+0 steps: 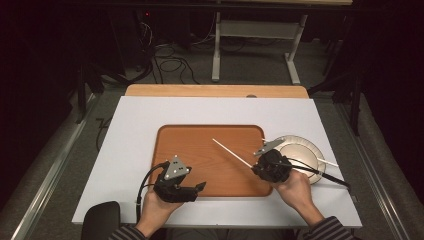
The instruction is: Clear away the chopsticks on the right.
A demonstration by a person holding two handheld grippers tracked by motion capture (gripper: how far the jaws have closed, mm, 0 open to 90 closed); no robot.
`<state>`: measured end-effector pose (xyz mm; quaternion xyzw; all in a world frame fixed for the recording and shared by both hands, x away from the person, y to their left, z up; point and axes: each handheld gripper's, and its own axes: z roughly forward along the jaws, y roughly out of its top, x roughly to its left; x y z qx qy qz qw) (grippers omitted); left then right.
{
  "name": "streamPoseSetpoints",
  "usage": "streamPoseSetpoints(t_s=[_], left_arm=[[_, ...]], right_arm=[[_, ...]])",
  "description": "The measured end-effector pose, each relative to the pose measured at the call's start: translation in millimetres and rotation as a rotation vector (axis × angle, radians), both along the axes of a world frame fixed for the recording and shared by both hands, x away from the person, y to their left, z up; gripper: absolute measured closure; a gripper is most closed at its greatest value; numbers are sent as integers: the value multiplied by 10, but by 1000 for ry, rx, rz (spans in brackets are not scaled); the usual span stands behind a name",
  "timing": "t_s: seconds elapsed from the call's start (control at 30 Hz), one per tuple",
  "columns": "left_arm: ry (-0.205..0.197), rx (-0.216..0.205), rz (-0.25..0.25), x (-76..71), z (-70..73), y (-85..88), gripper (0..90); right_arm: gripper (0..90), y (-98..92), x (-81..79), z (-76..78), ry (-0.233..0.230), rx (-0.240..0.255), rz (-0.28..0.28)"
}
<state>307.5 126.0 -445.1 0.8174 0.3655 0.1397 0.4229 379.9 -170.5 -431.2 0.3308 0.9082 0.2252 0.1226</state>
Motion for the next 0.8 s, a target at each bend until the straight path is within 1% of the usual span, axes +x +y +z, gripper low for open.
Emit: streamPoseSetpoints(t_s=[0.1, 0.13, 0.17, 0.33, 0.4, 0.47, 0.57, 0.63, 0.7, 0.73, 0.8], left_arm=[[2, 0, 0, 7, -2, 3, 324], [2, 0, 0, 7, -2, 3, 324], [2, 0, 0, 9, -4, 2, 324], [0, 2, -1, -3, -2, 0, 324], [-1, -1, 0, -6, 0, 0, 324], [2, -1, -1, 2, -5, -4, 324], [4, 6, -5, 5, -10, -13, 324], [2, 3, -7, -12, -7, -17, 324], [1, 1, -7, -14, -6, -15, 324], [1, 1, -6, -13, -5, -14, 324], [2, 0, -5, -11, -5, -13, 324]], right_arm=[[859, 25, 30, -88, 12, -16, -14], [859, 25, 30, -88, 12, -16, -14], [859, 40, 43, -137, 15, -28, -19], [856, 77, 56, -205, 31, -34, -25], [851, 96, 52, -251, 32, -47, -34], [849, 77, 58, -261, 32, -36, -34], [849, 54, 65, -264, 29, -30, -49], [847, 5, 78, -267, 33, -18, -74], [844, -6, 81, -266, 27, -23, -74], [842, -7, 66, -268, 13, -33, -82], [839, -4, 50, -268, 8, -39, -90]])
